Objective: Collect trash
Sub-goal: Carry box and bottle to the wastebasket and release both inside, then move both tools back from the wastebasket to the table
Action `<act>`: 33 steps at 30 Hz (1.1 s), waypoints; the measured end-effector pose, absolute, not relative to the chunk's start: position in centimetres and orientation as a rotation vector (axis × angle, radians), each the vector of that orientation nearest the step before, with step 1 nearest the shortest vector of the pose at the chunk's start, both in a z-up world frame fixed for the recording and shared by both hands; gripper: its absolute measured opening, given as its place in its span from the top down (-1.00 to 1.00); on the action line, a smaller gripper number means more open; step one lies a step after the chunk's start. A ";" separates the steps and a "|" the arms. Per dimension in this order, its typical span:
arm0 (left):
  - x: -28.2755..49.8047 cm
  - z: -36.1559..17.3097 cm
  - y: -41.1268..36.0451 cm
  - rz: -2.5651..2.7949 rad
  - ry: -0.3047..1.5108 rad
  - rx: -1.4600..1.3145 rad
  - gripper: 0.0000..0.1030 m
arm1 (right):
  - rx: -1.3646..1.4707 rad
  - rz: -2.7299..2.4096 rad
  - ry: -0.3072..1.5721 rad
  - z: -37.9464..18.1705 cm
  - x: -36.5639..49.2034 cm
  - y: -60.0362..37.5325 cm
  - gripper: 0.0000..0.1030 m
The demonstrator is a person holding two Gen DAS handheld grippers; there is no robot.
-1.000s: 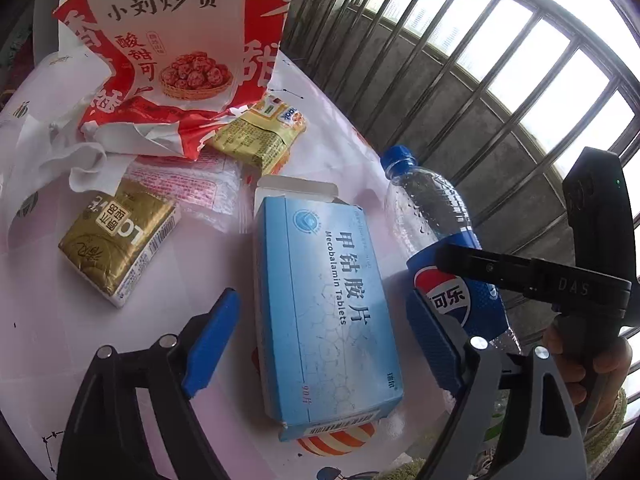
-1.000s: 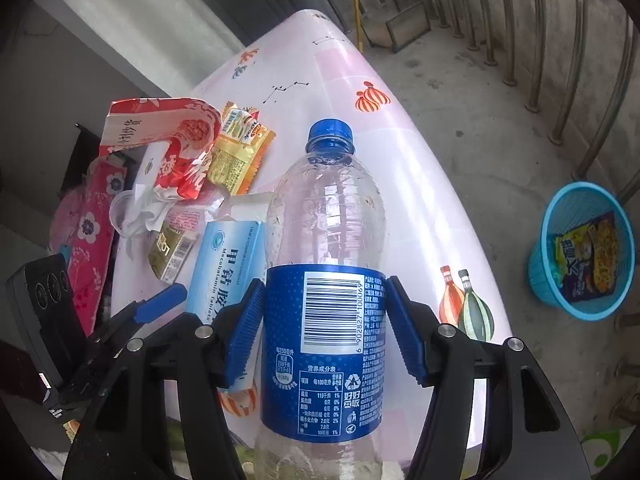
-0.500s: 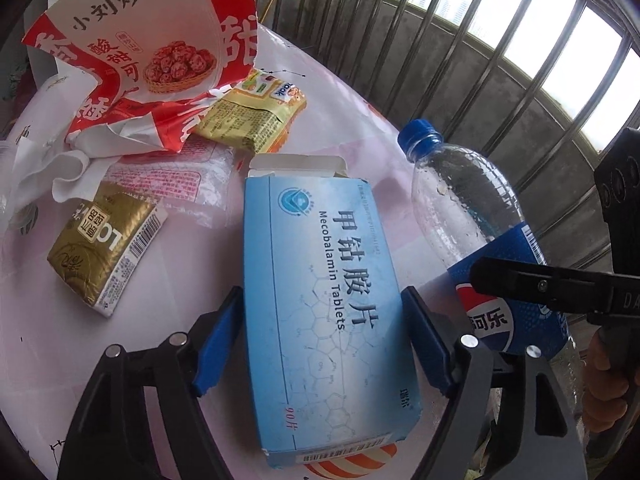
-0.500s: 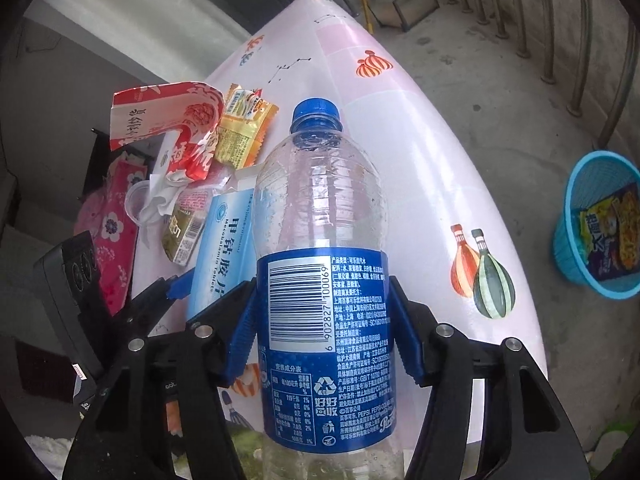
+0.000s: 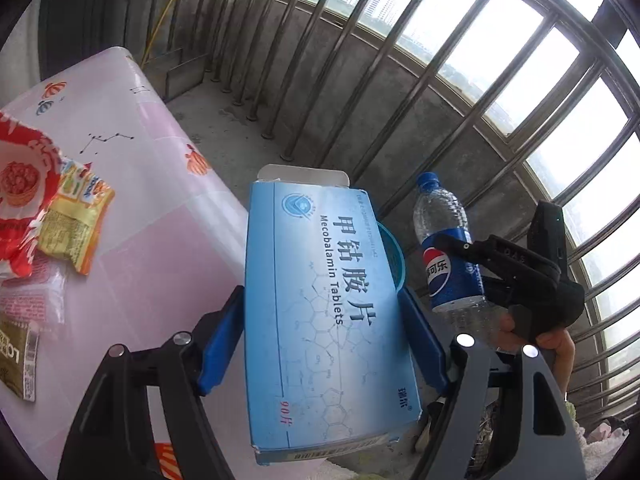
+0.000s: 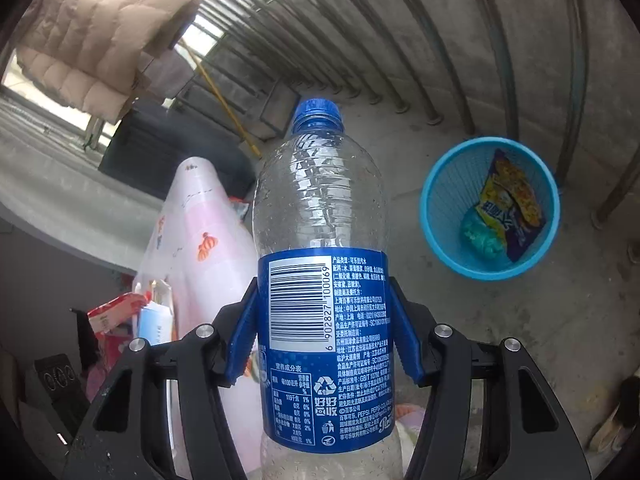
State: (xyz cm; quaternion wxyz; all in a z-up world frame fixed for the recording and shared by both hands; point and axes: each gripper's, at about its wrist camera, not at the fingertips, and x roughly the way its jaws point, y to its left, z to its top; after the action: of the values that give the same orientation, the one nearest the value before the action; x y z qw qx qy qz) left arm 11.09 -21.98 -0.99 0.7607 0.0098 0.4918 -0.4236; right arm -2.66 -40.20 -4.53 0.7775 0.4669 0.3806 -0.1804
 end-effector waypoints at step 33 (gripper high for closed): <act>11.8 -1.4 -37.9 -1.038 0.946 0.138 -0.67 | 1.141 -0.660 0.739 -14.1 -5.9 -49.6 -0.44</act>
State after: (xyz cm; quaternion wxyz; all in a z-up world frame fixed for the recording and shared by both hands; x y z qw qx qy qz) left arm 11.82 -37.85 -1.42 0.7613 0.0635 0.4349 -0.4768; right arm -5.87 -49.57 -14.05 0.7277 0.5179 0.3353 -0.2995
